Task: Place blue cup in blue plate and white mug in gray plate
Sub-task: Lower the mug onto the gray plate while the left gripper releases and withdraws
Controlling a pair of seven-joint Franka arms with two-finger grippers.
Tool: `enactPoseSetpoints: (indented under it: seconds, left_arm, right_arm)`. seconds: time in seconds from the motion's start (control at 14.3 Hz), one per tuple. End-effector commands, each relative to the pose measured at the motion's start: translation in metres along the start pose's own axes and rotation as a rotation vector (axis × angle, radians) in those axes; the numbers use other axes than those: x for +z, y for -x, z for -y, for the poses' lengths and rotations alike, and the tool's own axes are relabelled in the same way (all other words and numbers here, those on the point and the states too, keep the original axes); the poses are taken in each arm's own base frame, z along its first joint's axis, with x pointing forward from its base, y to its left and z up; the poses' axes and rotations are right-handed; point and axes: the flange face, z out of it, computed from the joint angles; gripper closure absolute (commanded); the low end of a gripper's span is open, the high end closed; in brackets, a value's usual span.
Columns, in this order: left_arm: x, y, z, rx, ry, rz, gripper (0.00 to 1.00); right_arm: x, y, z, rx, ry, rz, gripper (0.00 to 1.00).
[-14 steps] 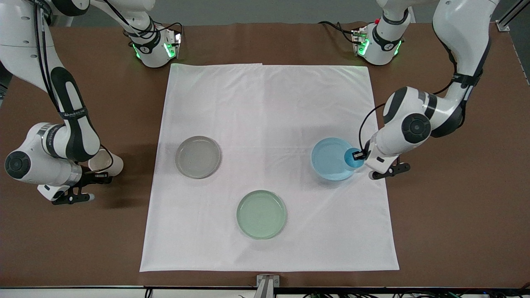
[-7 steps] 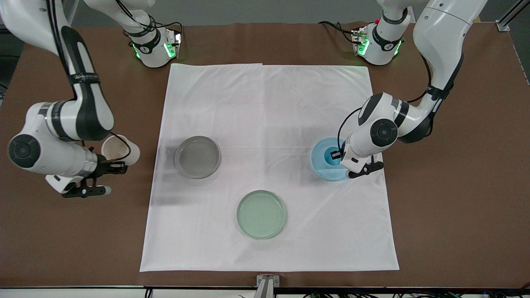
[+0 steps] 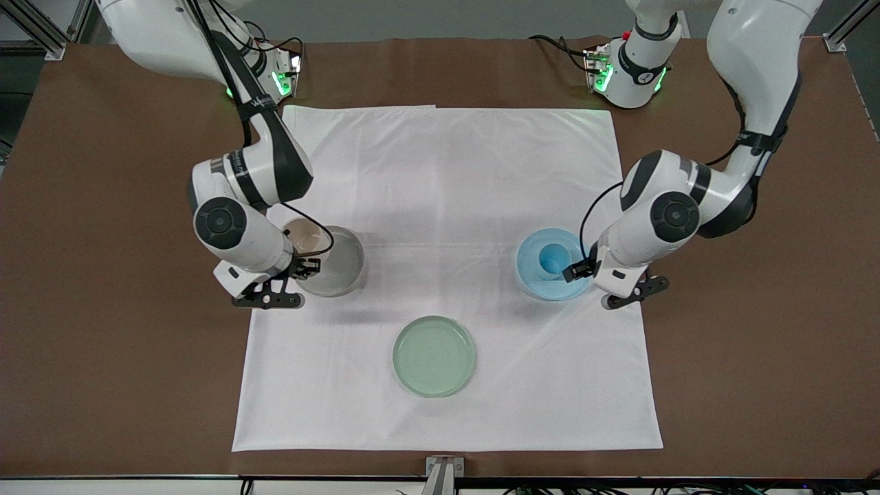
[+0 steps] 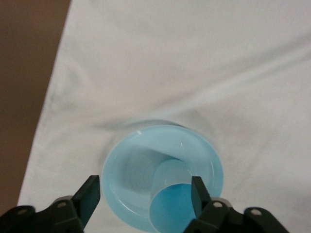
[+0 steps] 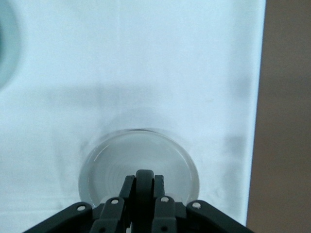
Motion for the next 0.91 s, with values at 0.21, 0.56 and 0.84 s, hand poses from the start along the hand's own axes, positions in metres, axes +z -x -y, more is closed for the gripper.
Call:
enactPoseSetpoints:
  seconds: [0.21, 0.56, 0.84]
  left_arm:
    - [-0.141, -0.047, 0.057, 0.111, -0.066, -0.036, 0.0]
    - [-0.235, -0.051, 0.13, 0.228, -0.104, -0.07, 0.0]
    - [-0.274, -0.027, 0.138, 0.252, -0.127, -0.065, 0.0]
  right_arm:
    - [0.049, -0.007, -0.003, 0.038, -0.017, 0.029, 0.96]
    - [0.067, -0.003, 0.004, 0.027, -0.006, 0.055, 0.95]
    - [0.068, -0.002, 0.004, 0.029, -0.002, 0.065, 0.65]
